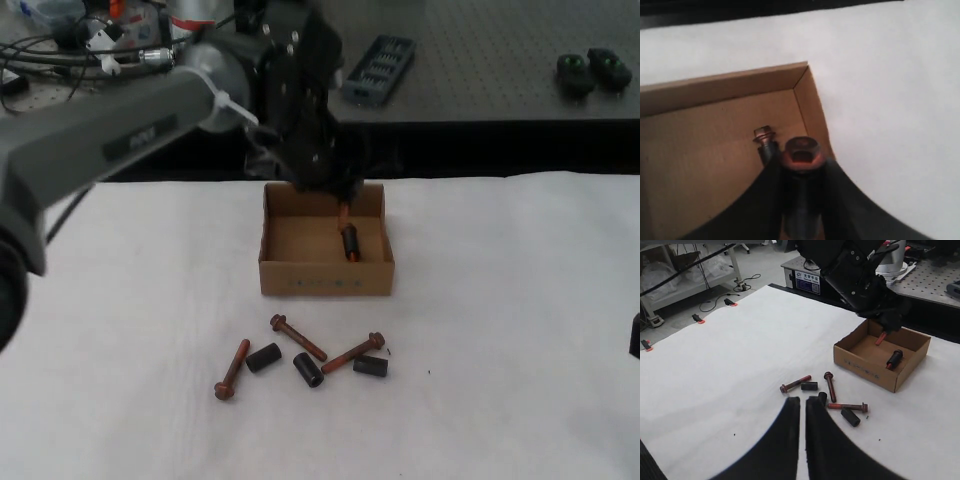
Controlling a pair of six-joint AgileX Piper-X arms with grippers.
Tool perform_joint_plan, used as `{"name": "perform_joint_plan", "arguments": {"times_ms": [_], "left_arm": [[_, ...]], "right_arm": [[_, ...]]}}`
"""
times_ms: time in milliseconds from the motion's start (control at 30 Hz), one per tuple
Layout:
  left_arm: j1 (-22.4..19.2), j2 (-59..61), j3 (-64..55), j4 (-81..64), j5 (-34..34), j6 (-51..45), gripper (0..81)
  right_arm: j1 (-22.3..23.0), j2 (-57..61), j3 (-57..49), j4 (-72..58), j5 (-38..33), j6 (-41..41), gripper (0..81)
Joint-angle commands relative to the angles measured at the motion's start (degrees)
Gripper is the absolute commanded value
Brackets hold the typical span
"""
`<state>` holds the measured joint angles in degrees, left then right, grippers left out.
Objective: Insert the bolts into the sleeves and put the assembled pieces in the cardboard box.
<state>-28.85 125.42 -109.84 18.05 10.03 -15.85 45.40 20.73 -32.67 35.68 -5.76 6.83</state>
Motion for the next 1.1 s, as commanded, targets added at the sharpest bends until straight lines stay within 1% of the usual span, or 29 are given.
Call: {"name": "perform_joint_plan", "arguments": {"times_ms": [0, 233, 500, 567, 733, 767, 833, 967, 1067], "left_arm": [[0.2, 4.4, -0.9, -0.1, -0.8, -3.9, 0.6], [0.2, 8.2, -0.9, -0.3, -0.8, -3.9, 0.6], [0.7, 9.0, -0.9, -1.1, -1.3, -3.9, 0.1], [1.0, 9.0, -0.9, -1.1, -1.3, -5.2, 4.5], [1.1, 9.0, -0.9, -1.1, -1.5, -5.2, 30.8], [1.1, 9.0, -0.9, -1.1, -1.7, -5.2, 33.7], [1.1, 9.0, -0.9, -1.1, -1.7, -5.2, 33.5], [1.1, 8.2, -1.5, -1.1, -1.5, -5.2, 28.8], [1.1, 6.2, -1.5, -1.6, -0.5, -5.2, 27.4]], "right_arm": [[-0.3, -0.4, -0.1, 1.0, 0.1, -0.5, 3.7], [-0.3, -0.4, -0.1, 3.4, 0.1, -0.5, 3.7], [-0.3, -0.4, -0.1, 4.2, 0.1, -0.5, 3.7], [-0.3, -0.4, -0.1, 4.2, 0.1, -0.5, 3.7], [-0.3, -0.4, -0.1, 4.2, 0.1, -0.5, 3.7], [-0.3, -0.4, -0.1, 4.2, 0.1, -0.5, 3.7], [-0.3, -0.4, -0.1, 4.2, 0.1, -0.5, 3.7], [-0.3, -0.4, -0.1, 4.2, 0.1, -0.5, 3.7], [-0.3, -0.4, -0.1, 4.1, 0.1, -0.5, 3.7]]}}
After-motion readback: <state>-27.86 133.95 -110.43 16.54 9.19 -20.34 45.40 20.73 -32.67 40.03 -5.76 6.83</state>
